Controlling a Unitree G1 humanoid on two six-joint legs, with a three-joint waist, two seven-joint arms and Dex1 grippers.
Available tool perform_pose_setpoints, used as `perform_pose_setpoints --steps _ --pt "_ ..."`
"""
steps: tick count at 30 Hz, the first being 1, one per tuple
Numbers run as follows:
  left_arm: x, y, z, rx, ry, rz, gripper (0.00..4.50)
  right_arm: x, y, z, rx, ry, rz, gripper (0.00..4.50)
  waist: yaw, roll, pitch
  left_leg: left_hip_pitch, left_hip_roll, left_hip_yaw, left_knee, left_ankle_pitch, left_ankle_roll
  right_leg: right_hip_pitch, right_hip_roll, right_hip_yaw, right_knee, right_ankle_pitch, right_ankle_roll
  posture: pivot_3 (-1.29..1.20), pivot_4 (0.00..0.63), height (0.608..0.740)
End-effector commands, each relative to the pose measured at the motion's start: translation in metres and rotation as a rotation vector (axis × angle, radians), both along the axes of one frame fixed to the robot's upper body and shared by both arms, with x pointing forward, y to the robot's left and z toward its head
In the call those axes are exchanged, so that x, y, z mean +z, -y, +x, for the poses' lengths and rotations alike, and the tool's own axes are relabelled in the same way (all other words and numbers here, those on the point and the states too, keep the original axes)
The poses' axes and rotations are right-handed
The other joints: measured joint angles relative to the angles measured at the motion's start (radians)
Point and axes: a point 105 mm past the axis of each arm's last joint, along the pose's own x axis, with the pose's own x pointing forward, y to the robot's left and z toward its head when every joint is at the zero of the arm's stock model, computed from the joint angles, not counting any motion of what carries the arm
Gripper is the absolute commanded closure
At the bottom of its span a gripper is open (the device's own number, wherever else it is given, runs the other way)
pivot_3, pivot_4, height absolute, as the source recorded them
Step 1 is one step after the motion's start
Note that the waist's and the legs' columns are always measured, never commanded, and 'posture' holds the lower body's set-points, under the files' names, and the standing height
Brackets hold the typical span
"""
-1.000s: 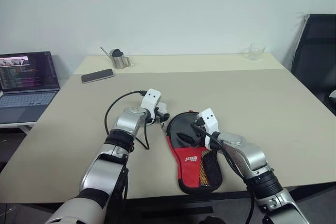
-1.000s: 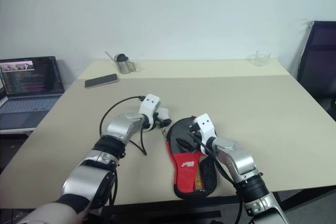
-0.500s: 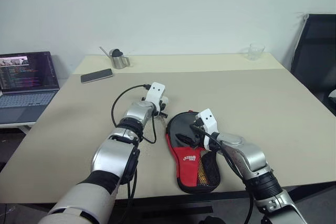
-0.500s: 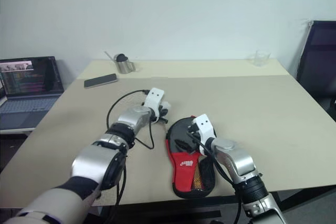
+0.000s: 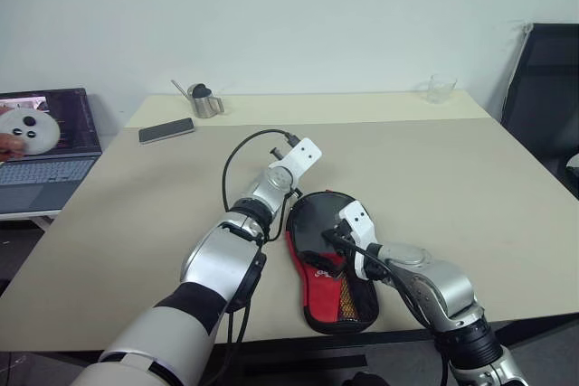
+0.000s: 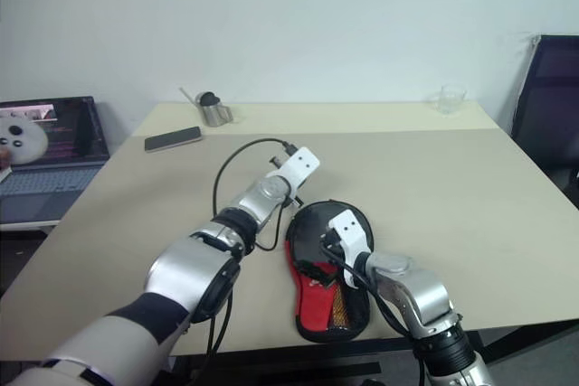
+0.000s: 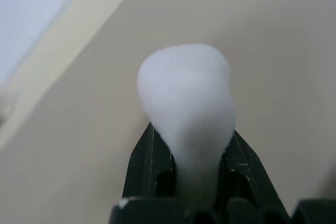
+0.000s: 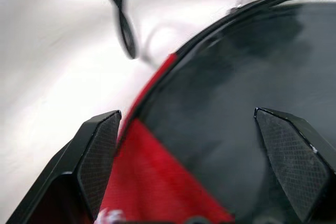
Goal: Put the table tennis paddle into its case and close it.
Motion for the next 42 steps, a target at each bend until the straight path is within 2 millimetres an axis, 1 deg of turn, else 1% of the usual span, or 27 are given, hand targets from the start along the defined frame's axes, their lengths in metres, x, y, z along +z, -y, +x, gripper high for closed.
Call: perform_pose_setpoints --steps 1,6,10,15,17,25,32,35,39,42 --pt "0.034 0.014 0.005 -0.053 0.148 0.117 4.07 -0.001 -0.006 -0.011 0.037 -0.030 0.013 0.00 0.000 0.000 0.000 0.000 0.000 0.000 0.000 0.000 0.000 0.000 0.000 0.000 0.000 0.000 0.000 0.00 0.150 0.740" --pt "0.038 0.020 0.004 -0.082 0.210 0.225 4.08 -0.002 -0.012 -0.026 0.096 -0.056 0.023 0.00 0.000 0.000 0.000 0.000 0.000 0.000 0.000 0.000 0.000 0.000 0.000 0.000 0.000 0.000 0.000 0.00 0.150 0.740" --pt "0.040 0.026 0.003 -0.103 0.245 0.267 4.08 -0.002 -0.016 -0.037 0.122 -0.076 0.030 0.00 0.001 0.000 0.000 0.000 0.000 0.000 0.000 0.000 0.000 0.000 0.000 -0.001 0.000 0.000 0.000 0.00 0.150 0.740" --pt "0.042 0.043 -0.001 -0.154 0.297 0.299 4.08 -0.004 -0.018 -0.047 0.130 -0.096 0.033 0.00 0.001 -0.001 0.000 -0.001 0.000 0.000 0.000 0.000 0.000 0.000 0.000 -0.001 -0.001 0.000 0.000 0.00 0.150 0.740" --pt "0.042 0.054 -0.004 -0.191 0.317 0.315 4.08 -0.005 -0.018 -0.049 0.126 -0.104 0.035 0.00 0.002 -0.001 0.000 -0.001 0.000 0.000 0.000 0.000 0.000 0.000 0.000 -0.001 -0.001 0.000 0.000 0.00 0.150 0.740" --pt "0.030 0.087 -0.017 -0.325 0.355 0.418 4.08 -0.005 -0.020 -0.056 0.103 -0.123 0.049 0.00 0.003 -0.001 0.000 -0.001 0.000 0.000 0.000 0.000 0.000 0.000 0.000 -0.001 -0.001 0.000 0.001 0.00 0.150 0.740" --pt "0.024 0.109 -0.027 -0.399 0.365 0.429 4.08 -0.005 -0.024 -0.062 0.098 -0.133 0.062 0.00 0.004 -0.001 0.001 -0.001 0.000 0.000 0.000 0.000 0.001 0.000 0.000 -0.002 -0.001 0.000 0.001 0.00 0.150 0.740" --pt "0.020 0.115 -0.031 -0.420 0.365 0.436 4.08 -0.005 -0.024 -0.064 0.093 -0.137 0.067 0.00 0.004 -0.001 0.001 -0.001 0.000 0.000 0.000 0.000 0.001 0.000 0.000 -0.002 -0.001 0.000 0.001 0.00 0.150 0.740" --pt "0.015 0.116 -0.033 -0.435 0.365 0.458 4.08 -0.004 -0.025 -0.064 0.086 -0.139 0.073 0.00 0.004 -0.001 0.001 -0.001 0.000 0.000 0.000 0.000 0.001 0.000 0.000 -0.002 -0.001 -0.001 0.001 0.00 0.150 0.740" --pt "0.011 0.103 -0.027 -0.370 0.301 0.425 4.08 -0.004 -0.026 -0.064 0.083 -0.140 0.079 0.00 0.004 -0.001 0.001 -0.001 0.000 0.000 0.000 0.000 0.001 0.000 0.000 -0.002 -0.001 -0.001 0.001 0.00 0.150 0.740"
